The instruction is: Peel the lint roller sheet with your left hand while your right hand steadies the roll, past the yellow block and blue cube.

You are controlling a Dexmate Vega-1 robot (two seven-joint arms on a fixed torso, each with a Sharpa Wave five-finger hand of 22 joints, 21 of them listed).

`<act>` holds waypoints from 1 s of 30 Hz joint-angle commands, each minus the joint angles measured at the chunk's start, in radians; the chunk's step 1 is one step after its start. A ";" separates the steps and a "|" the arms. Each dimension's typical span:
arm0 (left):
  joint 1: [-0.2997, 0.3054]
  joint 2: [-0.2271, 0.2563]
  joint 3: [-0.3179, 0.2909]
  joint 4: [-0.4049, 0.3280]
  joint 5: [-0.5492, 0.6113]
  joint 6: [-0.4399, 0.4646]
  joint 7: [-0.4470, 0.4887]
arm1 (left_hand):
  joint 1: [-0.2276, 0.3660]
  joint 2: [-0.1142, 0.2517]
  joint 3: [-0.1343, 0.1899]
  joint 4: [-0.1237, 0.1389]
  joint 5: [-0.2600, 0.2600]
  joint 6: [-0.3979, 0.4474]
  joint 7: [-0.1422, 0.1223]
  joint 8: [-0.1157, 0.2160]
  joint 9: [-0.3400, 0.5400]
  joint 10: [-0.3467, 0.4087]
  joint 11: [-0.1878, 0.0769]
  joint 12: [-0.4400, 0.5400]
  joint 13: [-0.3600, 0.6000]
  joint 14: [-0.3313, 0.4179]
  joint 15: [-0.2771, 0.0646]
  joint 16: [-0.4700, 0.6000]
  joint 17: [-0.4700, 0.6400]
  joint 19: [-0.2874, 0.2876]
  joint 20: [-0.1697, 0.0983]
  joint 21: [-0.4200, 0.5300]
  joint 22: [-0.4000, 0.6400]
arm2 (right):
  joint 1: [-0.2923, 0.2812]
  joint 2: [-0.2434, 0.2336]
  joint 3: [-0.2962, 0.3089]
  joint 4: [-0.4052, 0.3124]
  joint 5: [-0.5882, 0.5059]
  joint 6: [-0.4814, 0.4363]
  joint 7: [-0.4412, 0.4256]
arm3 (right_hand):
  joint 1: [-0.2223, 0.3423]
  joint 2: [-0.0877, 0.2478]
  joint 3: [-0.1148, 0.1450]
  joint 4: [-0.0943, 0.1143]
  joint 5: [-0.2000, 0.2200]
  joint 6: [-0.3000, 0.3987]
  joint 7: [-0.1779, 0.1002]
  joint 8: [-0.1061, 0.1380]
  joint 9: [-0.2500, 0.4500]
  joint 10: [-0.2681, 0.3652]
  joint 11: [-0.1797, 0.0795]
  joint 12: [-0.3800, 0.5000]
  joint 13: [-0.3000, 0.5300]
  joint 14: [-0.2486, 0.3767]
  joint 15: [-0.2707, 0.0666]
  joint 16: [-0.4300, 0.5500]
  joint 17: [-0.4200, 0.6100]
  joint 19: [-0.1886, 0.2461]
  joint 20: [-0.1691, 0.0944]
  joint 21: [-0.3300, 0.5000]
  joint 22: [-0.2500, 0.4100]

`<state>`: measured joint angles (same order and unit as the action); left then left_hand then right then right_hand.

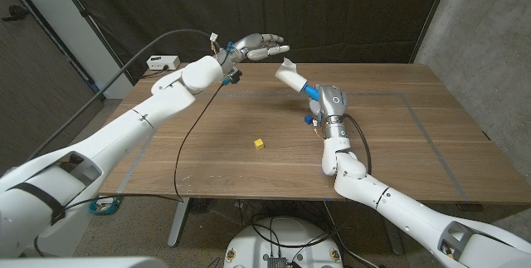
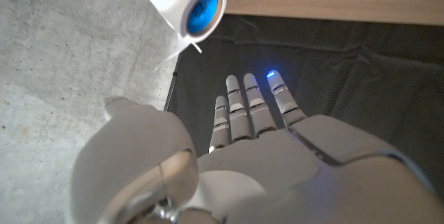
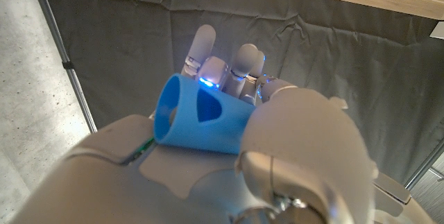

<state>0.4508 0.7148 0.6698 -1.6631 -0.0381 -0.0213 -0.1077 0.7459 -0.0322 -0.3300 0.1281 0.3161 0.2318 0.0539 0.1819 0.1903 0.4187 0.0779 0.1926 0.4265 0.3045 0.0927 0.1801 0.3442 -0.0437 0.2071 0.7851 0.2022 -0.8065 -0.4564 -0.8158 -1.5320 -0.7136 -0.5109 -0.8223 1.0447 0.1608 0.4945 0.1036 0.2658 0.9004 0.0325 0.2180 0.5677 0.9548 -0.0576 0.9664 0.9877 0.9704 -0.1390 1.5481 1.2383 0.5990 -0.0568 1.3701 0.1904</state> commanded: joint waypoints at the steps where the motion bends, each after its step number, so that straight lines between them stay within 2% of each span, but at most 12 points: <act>1: -0.103 0.012 0.077 0.046 -0.022 0.064 -0.238 | 0.030 -0.020 0.002 -0.020 0.030 0.027 -0.010 0.021 0.003 -0.016 -0.012 0.003 -0.018 -0.038 -0.005 0.000 -0.027 -0.004 0.003 -0.019 -0.011 | 0.013 0.014 -0.017 0.038 -0.033 -0.009 -0.040 | -0.007 0.003 0.007 0.000 -0.005 0.005 0.000 -0.001 0.004 0.003 0.002 0.006 0.002 0.004 -0.074 0.007 0.004 -0.003 -0.133 0.010 -0.001; 3: -0.103 0.007 0.082 0.053 -0.012 0.052 -0.226 | 0.068 -0.015 0.014 -0.037 0.050 0.040 -0.028 0.025 0.003 -0.008 -0.037 0.010 -0.031 -0.040 -0.012 0.007 -0.047 0.007 0.003 -0.027 -0.014 | 0.017 0.015 -0.022 0.046 -0.039 -0.009 -0.042 | -0.008 0.003 0.008 0.000 -0.005 0.005 0.000 -0.001 0.004 0.004 0.001 0.007 0.003 0.004 -0.074 0.007 0.004 -0.002 -0.134 0.011 -0.001; 7: -0.096 -0.011 0.076 0.089 -0.024 -0.011 -0.204 | 0.165 0.027 0.046 -0.070 0.082 0.140 -0.071 0.048 0.005 0.053 -0.125 0.035 -0.066 -0.013 -0.039 0.025 -0.098 0.044 -0.010 -0.042 -0.017 | 0.024 0.022 -0.030 0.064 -0.052 -0.012 -0.051 | -0.009 0.002 0.010 0.000 -0.006 0.006 -0.001 -0.001 0.006 0.002 0.002 0.008 0.005 0.005 -0.074 0.007 0.004 -0.003 -0.134 0.013 -0.002; 9: -0.094 -0.019 0.074 0.101 -0.024 -0.030 -0.194 | 0.208 0.046 0.059 -0.085 0.084 0.230 -0.109 0.069 0.005 0.083 -0.137 0.042 -0.085 0.002 -0.055 0.029 -0.123 0.061 -0.019 -0.049 -0.016 | 0.026 0.025 -0.030 0.072 -0.050 -0.005 -0.057 | -0.010 0.002 0.010 0.000 -0.006 0.006 -0.001 -0.001 0.005 0.003 0.002 0.007 0.002 0.004 -0.074 0.007 0.004 -0.004 -0.133 0.014 -0.002; 11: -0.083 -0.027 0.069 0.107 -0.013 -0.054 -0.155 | 0.240 0.070 0.071 -0.093 0.077 0.330 -0.121 0.090 0.005 0.142 -0.141 0.057 -0.104 0.037 -0.077 0.039 -0.141 0.074 -0.024 -0.057 -0.016 | 0.029 0.027 -0.030 0.077 -0.051 -0.006 -0.058 | -0.011 0.002 0.012 0.000 -0.006 0.005 -0.002 -0.002 0.004 0.004 0.002 0.006 -0.001 0.004 -0.074 0.007 0.004 -0.003 -0.134 0.016 -0.002; 14: -0.063 -0.047 0.056 0.134 -0.008 -0.117 -0.091 | 0.297 0.124 0.103 -0.110 0.052 0.505 -0.136 0.122 0.001 0.235 -0.175 0.077 -0.134 0.092 -0.115 0.053 -0.154 0.126 -0.042 -0.055 -0.014 | 0.032 0.029 -0.030 0.084 -0.052 -0.005 -0.058 | -0.013 0.001 0.014 0.000 -0.006 0.005 -0.002 -0.002 0.005 0.002 0.002 0.010 0.005 0.004 -0.074 0.006 0.004 -0.005 -0.134 0.017 -0.003; 16: -0.051 -0.055 0.049 0.144 0.002 -0.144 -0.051 | 0.342 0.169 0.134 -0.125 0.028 0.592 -0.148 0.124 -0.004 0.311 -0.205 0.091 -0.153 0.155 -0.156 0.071 -0.154 0.167 -0.051 -0.047 -0.011 | 0.033 0.030 -0.029 0.088 -0.048 0.000 -0.057 | -0.013 0.001 0.015 0.000 -0.006 0.008 0.000 -0.001 0.004 0.002 0.002 0.009 0.003 0.004 -0.074 0.006 0.004 -0.005 -0.134 0.017 -0.003; 18: -0.038 -0.060 0.042 0.146 0.016 -0.163 -0.010 | 0.385 0.197 0.164 -0.141 0.010 0.690 -0.150 0.133 -0.007 0.390 -0.223 0.108 -0.166 0.214 -0.190 0.087 -0.152 0.202 -0.058 -0.036 -0.009 | 0.034 0.034 -0.026 0.093 -0.046 -0.002 -0.058 | -0.014 0.001 0.016 0.000 -0.006 0.007 -0.001 -0.001 0.005 0.004 0.001 0.006 -0.004 0.004 -0.074 0.006 0.004 -0.005 -0.134 0.018 -0.003; 21: -0.023 -0.059 0.034 0.138 0.037 -0.176 0.036 | 0.437 0.228 0.214 -0.152 0.006 0.740 -0.143 0.124 -0.009 0.455 -0.225 0.119 -0.180 0.286 -0.221 0.105 -0.150 0.261 -0.074 -0.010 -0.004 | 0.035 0.036 -0.024 0.096 -0.042 -0.001 -0.057 | -0.015 0.001 0.017 0.000 -0.007 0.007 -0.001 -0.002 0.004 0.001 0.001 0.010 0.004 0.004 -0.074 0.006 0.004 -0.006 -0.135 0.019 -0.003; 25: 0.009 -0.042 0.029 0.069 0.133 -0.103 0.142 | 0.510 0.220 0.300 -0.145 0.025 0.749 -0.136 0.071 -0.011 0.629 -0.242 0.152 -0.201 0.445 -0.281 0.132 -0.155 0.341 -0.128 0.048 0.007 | 0.034 0.037 -0.018 0.099 -0.034 0.011 -0.063 | -0.015 0.001 0.018 0.000 -0.007 0.006 -0.003 -0.002 0.005 0.003 0.002 0.007 -0.003 0.004 -0.074 0.006 0.004 -0.007 -0.134 0.019 -0.003; 28: 0.031 -0.036 0.032 0.020 0.225 -0.047 0.236 | 0.539 0.202 0.310 -0.140 0.058 0.774 -0.120 0.047 -0.012 0.667 -0.239 0.148 -0.209 0.567 -0.307 0.141 -0.158 0.416 -0.193 0.098 0.011 | 0.036 0.038 -0.017 0.103 -0.030 0.017 -0.062 | -0.016 0.001 0.019 0.000 -0.007 0.006 -0.004 -0.002 0.005 0.001 0.001 0.010 0.003 0.004 -0.074 0.006 0.004 -0.008 -0.134 0.020 -0.003; 30: 0.040 -0.030 0.042 -0.015 0.300 0.000 0.290 | 0.543 0.194 0.302 -0.129 0.085 0.803 -0.113 0.041 -0.009 0.689 -0.250 0.154 -0.199 0.638 -0.311 0.150 -0.151 0.451 -0.220 0.122 0.010 | 0.039 0.041 -0.016 0.108 -0.029 0.019 -0.064 | -0.016 0.001 0.019 0.000 -0.007 0.007 -0.001 -0.002 0.005 0.001 0.002 0.010 0.003 0.004 -0.074 0.007 0.004 -0.008 -0.134 0.020 -0.003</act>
<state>0.4315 0.6722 0.7098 -1.5701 0.0390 -0.1301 -0.0608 1.2673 0.1633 -0.0241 -0.0110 0.3704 1.0055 -0.0669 0.2310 0.1766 1.0763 -0.1609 0.3369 0.2184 0.8656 -0.0986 0.3213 0.1863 0.3610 0.0180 0.8771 0.2077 -0.7745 -0.4231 -0.8391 -1.4418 -0.7559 -0.5071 -0.8797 1.0309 0.1533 0.5039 0.1050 0.2582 0.9002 0.0322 0.2180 0.5698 0.9548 -0.0576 0.9664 0.9886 0.9701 -0.1387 1.5513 1.2396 0.5958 -0.0535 1.3832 0.1860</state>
